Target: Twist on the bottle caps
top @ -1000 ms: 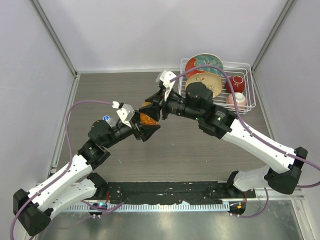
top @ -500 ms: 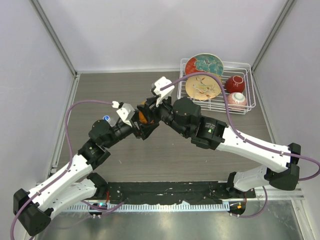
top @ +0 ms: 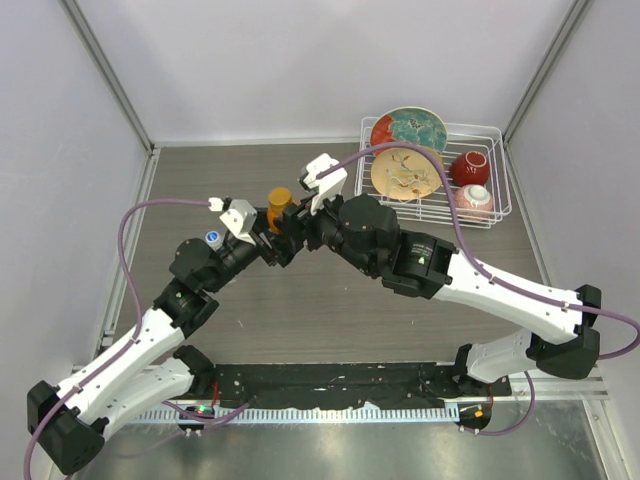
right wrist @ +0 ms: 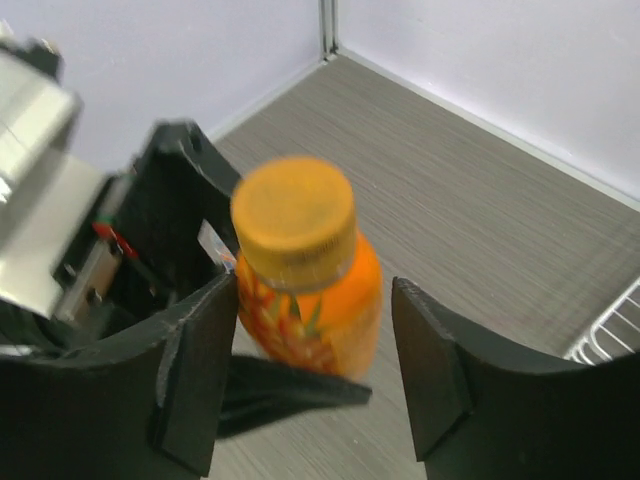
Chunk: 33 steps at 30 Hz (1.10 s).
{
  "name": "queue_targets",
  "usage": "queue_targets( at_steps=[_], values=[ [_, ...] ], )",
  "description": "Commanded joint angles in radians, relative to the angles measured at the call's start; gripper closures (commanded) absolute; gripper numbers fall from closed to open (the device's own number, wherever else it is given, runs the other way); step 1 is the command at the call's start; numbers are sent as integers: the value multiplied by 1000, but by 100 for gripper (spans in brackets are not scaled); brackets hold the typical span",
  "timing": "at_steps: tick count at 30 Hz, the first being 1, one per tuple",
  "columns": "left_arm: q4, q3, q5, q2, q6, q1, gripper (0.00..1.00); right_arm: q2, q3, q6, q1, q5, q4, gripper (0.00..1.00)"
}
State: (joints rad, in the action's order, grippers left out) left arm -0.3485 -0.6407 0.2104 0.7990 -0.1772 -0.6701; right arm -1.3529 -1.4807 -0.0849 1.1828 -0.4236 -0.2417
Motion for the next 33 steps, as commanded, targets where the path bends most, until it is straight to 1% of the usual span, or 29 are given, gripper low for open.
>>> queue_targets(
  at_steps=[1, 3, 7, 9, 11, 12, 13, 14, 15, 16, 17, 18, 19, 21, 22, 23, 26, 28, 29, 30, 31, 32, 33],
  values=[
    [-150, -57, -62, -26, -5, 15, 100, 0, -50, -16, 6, -43, -106, 28],
    [-152, -56, -55, -29, -4, 15, 100, 9, -59, -15, 5, -35, -107, 22],
    [-147, -48, -31, -35, -8, 17, 100, 53, -72, 19, 5, 3, -122, 18],
    [-141, -47, 3, -38, -11, 18, 100, 78, -107, 40, -9, 72, -175, 17],
    [-139, -42, 93, -40, -25, 18, 100, 93, -153, 56, -40, 173, -220, 17],
    [-135, -40, 133, -40, -30, 18, 100, 116, -164, 75, -89, 316, -260, 18],
    [-135, -40, 230, -40, -36, 18, 100, 130, -170, 79, -121, 400, -272, 17],
    [-135, -42, 282, -40, -50, 18, 100, 147, -168, 80, -152, 474, -275, 17],
    [-135, -43, 334, -38, -54, 18, 100, 162, -164, 106, -235, 649, -280, 17],
    [-135, -47, 431, -40, -59, 18, 100, 190, -159, 135, -277, 739, -283, 17],
    [-135, -48, 467, -35, -67, 17, 100, 198, -156, 142, -325, 825, -283, 17],
    [-129, -53, 493, -35, -86, 17, 100, 202, -162, 146, -363, 976, -284, 17],
    [-127, -54, 513, -37, -94, 17, 100, 207, -165, 157, -440, 1065, -286, 16],
    [-119, -63, 582, -34, -113, 17, 100, 201, -188, 157, -500, 1205, -285, 16],
    [-116, -66, 607, -32, -119, 17, 100, 193, -199, 155, -546, 1340, -283, 16],
    [-115, -70, 660, -30, -125, 15, 100, 170, -217, 152, -558, 1388, -280, 17],
    [-109, -76, 718, -21, -148, 4, 100, 114, -251, 126, -563, 1534, -252, 19],
    [-106, -79, 757, -17, -159, 0, 100, 95, -237, 79, -563, 1597, -136, 20],
    [-104, -80, 764, -14, -163, -8, 100, 98, -175, -108, -563, 1661, -49, 20],
    [-103, -83, 779, -11, -166, -11, 100, 106, -123, -234, -563, 1683, 287, 20],
    [-103, -86, 781, -6, -166, -14, 100, 107, -25, -347, -563, 1700, 461, 20],
    [-103, -85, 779, -1, -166, -23, 100, 107, 5, -531, -562, 1717, 605, 20],
    [-107, -86, 779, 0, -165, -26, 100, 88, 20, -582, -562, 1723, 777, 21]
  ],
)
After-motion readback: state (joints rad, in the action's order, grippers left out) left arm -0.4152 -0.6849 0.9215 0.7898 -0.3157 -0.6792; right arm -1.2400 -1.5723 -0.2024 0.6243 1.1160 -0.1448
